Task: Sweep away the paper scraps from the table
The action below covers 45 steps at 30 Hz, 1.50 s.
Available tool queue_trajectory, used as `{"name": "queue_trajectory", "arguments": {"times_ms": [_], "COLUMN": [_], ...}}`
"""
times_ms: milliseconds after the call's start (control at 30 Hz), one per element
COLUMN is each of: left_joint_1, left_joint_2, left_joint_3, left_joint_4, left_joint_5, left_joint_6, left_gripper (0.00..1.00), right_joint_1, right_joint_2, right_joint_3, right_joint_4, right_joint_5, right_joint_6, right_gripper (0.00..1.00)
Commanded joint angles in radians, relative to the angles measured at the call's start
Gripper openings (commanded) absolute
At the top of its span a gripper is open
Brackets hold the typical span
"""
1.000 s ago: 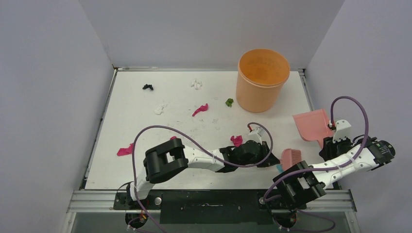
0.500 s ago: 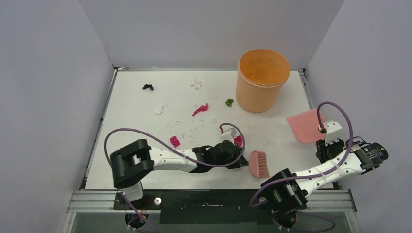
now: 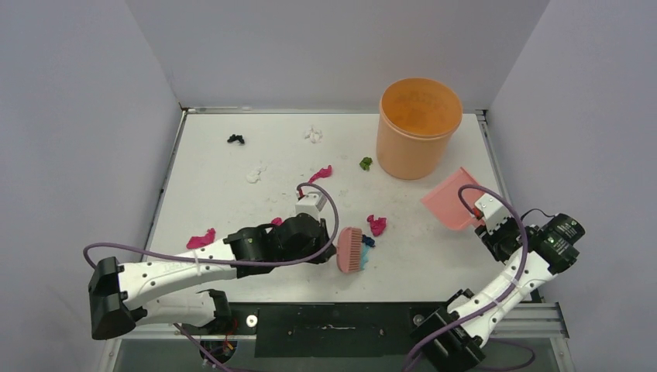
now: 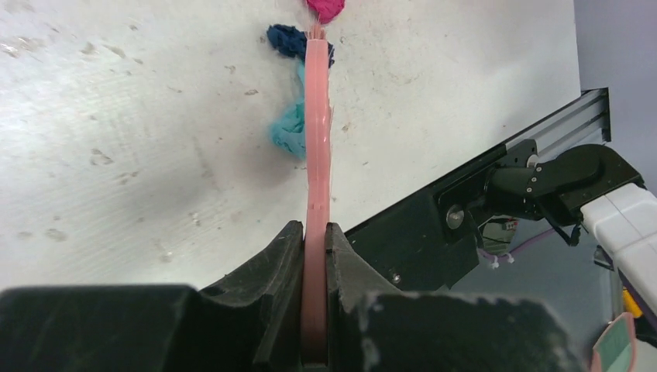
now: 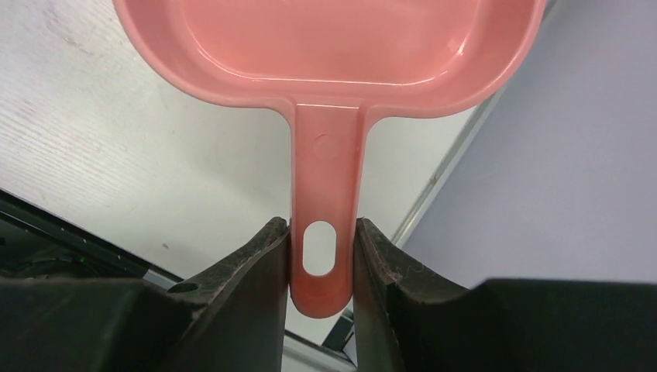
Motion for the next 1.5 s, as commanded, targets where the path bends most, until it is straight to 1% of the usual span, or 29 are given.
{"name": "queue_trajectory", "arguments": {"times_ms": [0, 67, 167, 233, 333, 400, 467, 600, 667, 767, 867, 967, 1033, 1133, 1200, 1400, 1467], "left_joint_1": [0.006, 0.007, 0.020, 0.042, 0.083, 0.105, 0.124, 0.145, 0.148, 0.147, 0.151, 0.159, 0.162, 0.163, 0.166, 0.176, 0.180], "left_joint_2": [-0.082, -0.102, -0.102, -0.079, -0.034, -0.005, 0.032, 0.118, 0.169, 0.237, 0.275, 0.295, 0.330, 0.406, 0.455, 0.602, 0.657], "left_joint_3": [0.170, 0.228, 0.332, 0.404, 0.485, 0.521, 0.553, 0.609, 0.633, 0.649, 0.619, 0.568, 0.566, 0.602, 0.626, 0.690, 0.728], "left_joint_4": [-0.241, -0.321, -0.468, -0.578, -0.705, -0.754, -0.799, -0.841, -0.835, -0.797, -0.687, -0.544, -0.493, -0.470, -0.447, -0.326, -0.295], "left_joint_5": [-0.063, -0.097, -0.154, -0.170, -0.162, -0.174, -0.209, -0.237, -0.253, -0.292, -0.303, -0.255, -0.232, -0.206, -0.185, -0.072, -0.010], "left_joint_6": [0.144, 0.177, 0.234, 0.260, 0.290, 0.313, 0.332, 0.369, 0.379, 0.385, 0.389, 0.409, 0.416, 0.426, 0.431, 0.450, 0.448], "left_gripper": [0.00, 0.00, 0.00, 0.00, 0.00, 0.00, 0.00, 0.00, 0.00, 0.00, 0.00, 0.00, 0.00, 0.00, 0.00, 0.00, 0.00], "right_joint_1": [0.149, 0.209, 0.268, 0.357, 0.486, 0.570, 0.647, 0.767, 0.795, 0.838, 0.895, 0.934, 0.935, 0.947, 0.958, 1.030, 1.057], "right_joint_2": [0.126, 0.221, 0.299, 0.305, 0.273, 0.261, 0.261, 0.271, 0.285, 0.298, 0.282, 0.256, 0.257, 0.292, 0.319, 0.413, 0.443], "right_joint_3": [0.062, 0.089, 0.077, 0.045, -0.007, -0.026, -0.031, -0.029, -0.033, -0.053, -0.102, -0.145, -0.141, -0.127, -0.128, -0.126, -0.108], "right_joint_4": [0.171, 0.186, 0.233, 0.301, 0.385, 0.410, 0.401, 0.335, 0.283, 0.215, 0.178, 0.170, 0.162, 0.131, 0.139, 0.183, 0.193], "right_joint_5": [0.037, 0.091, 0.158, 0.257, 0.399, 0.473, 0.519, 0.601, 0.626, 0.637, 0.665, 0.703, 0.698, 0.677, 0.679, 0.639, 0.632], "right_joint_6": [0.326, 0.436, 0.485, 0.527, 0.560, 0.567, 0.550, 0.452, 0.396, 0.373, 0.365, 0.375, 0.372, 0.367, 0.384, 0.449, 0.491], "right_gripper": [0.05, 0.05, 0.05, 0.05, 0.05, 0.05, 0.05, 0.05, 0.05, 0.05, 0.05, 0.05, 0.05, 0.05, 0.05, 0.05, 0.05]}}
